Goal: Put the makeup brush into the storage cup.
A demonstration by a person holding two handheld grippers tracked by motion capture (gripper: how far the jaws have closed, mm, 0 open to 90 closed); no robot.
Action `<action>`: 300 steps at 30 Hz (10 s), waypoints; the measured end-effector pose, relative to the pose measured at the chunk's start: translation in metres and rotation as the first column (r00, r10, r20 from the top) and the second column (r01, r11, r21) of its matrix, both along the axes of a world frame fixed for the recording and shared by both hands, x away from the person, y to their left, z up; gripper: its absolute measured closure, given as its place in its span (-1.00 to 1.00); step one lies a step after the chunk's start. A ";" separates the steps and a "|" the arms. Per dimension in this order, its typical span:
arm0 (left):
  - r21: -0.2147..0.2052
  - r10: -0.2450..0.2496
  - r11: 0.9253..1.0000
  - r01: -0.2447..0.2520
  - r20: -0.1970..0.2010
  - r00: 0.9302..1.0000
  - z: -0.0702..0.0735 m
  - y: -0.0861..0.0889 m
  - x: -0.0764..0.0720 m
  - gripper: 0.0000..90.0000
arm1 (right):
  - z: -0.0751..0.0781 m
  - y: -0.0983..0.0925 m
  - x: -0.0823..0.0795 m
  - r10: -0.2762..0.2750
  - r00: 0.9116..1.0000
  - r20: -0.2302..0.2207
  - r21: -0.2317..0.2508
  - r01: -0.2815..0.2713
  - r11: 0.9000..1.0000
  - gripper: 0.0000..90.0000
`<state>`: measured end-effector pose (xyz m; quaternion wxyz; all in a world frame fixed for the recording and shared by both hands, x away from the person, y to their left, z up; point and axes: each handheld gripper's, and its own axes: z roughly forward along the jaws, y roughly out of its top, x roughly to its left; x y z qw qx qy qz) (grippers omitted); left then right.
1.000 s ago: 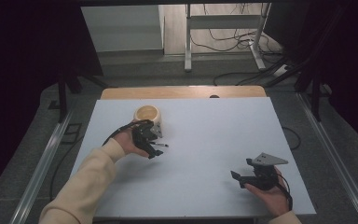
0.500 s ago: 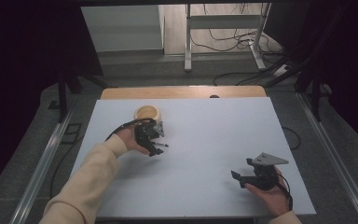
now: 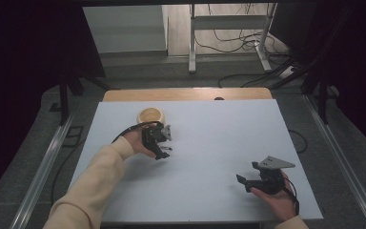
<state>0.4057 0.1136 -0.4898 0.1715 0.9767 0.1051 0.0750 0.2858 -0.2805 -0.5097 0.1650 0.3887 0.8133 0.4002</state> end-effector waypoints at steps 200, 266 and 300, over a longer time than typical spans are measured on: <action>-0.602 0.405 0.746 -0.285 0.071 0.911 0.086 0.107 -0.065 0.87 | 0.009 0.000 -0.006 0.005 0.999 0.051 0.040 -0.007 0.999 -0.58; -0.723 0.596 0.577 -0.381 0.053 0.801 0.128 0.093 0.009 0.87 | 0.008 -0.002 -0.005 0.004 0.999 0.048 0.038 -0.006 0.999 -0.58; -0.762 0.609 0.497 -0.414 -0.033 0.793 0.080 0.090 0.035 0.86 | 0.008 -0.003 -0.005 0.003 0.999 0.041 0.039 -0.005 0.999 -0.58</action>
